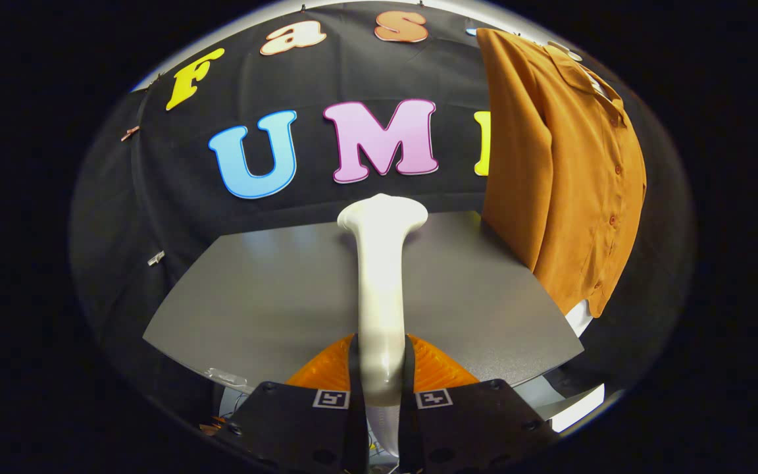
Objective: Iron the clothes twice with a garment steamer, once on the left side and once on the right side.
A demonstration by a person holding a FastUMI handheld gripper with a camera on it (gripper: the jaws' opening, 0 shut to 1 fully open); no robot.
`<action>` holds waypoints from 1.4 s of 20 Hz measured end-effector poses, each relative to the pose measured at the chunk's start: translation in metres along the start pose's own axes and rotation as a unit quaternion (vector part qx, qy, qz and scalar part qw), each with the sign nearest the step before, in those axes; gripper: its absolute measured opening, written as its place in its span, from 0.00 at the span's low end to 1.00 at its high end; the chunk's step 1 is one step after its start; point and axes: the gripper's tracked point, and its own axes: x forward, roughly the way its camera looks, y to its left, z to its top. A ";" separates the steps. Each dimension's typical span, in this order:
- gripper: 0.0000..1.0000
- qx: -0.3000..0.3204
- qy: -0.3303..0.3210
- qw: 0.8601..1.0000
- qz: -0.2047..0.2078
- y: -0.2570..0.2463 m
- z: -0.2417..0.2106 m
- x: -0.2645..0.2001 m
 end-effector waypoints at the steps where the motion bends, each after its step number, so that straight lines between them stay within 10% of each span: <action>1: 0.22 -0.007 -0.011 1.000 0.000 -0.001 0.003 -0.006; 17: 0.21 -0.021 -0.273 0.961 0.044 -0.059 0.149 -0.151; 28: 0.21 0.007 -0.308 0.950 -0.047 -0.190 0.167 -0.148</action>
